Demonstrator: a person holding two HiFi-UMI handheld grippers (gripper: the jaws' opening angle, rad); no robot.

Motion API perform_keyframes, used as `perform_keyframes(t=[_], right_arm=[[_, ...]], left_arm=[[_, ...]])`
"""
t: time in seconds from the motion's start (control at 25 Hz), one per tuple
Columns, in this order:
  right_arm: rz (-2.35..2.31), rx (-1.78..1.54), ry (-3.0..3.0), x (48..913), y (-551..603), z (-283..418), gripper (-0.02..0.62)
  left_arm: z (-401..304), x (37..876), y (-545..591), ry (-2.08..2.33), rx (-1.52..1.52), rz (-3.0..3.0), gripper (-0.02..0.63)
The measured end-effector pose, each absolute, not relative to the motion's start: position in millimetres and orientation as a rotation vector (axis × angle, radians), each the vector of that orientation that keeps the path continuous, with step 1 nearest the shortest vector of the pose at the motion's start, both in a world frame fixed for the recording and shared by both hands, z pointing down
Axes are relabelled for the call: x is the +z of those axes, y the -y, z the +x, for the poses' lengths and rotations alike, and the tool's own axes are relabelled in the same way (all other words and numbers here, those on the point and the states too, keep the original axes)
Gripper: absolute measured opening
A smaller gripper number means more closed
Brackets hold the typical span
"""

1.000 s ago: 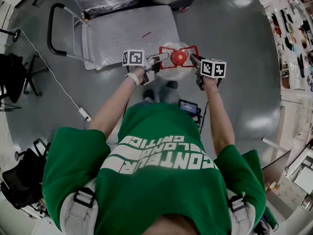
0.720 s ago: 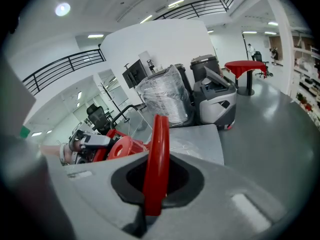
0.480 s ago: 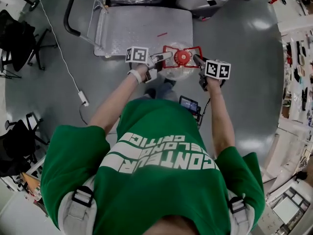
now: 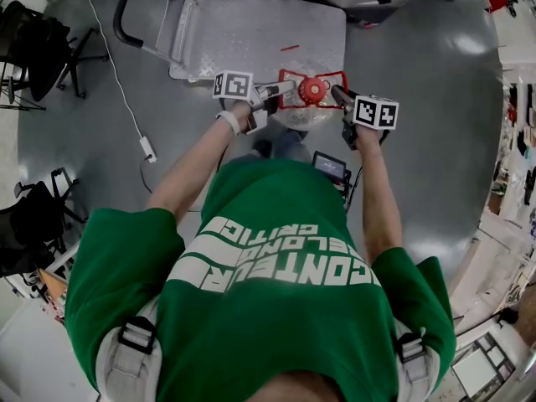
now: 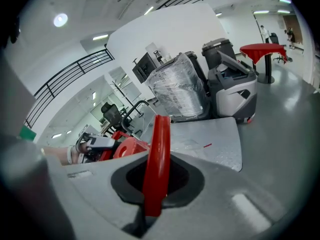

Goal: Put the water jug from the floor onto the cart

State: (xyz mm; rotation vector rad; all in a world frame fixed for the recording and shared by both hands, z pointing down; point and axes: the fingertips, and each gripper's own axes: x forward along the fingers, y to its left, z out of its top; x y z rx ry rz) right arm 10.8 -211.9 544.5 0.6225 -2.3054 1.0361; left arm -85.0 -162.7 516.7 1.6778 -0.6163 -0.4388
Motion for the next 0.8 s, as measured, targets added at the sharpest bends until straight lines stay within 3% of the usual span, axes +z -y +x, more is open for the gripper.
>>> perform_keyframes(t=[0.8], right_arm=[[0.458,1.098,2.371,549.5,314.5,52.2,-0.003]], left_arm=[[-34.9,523.6,261.3,0.717,-0.434,1.647,0.060]])
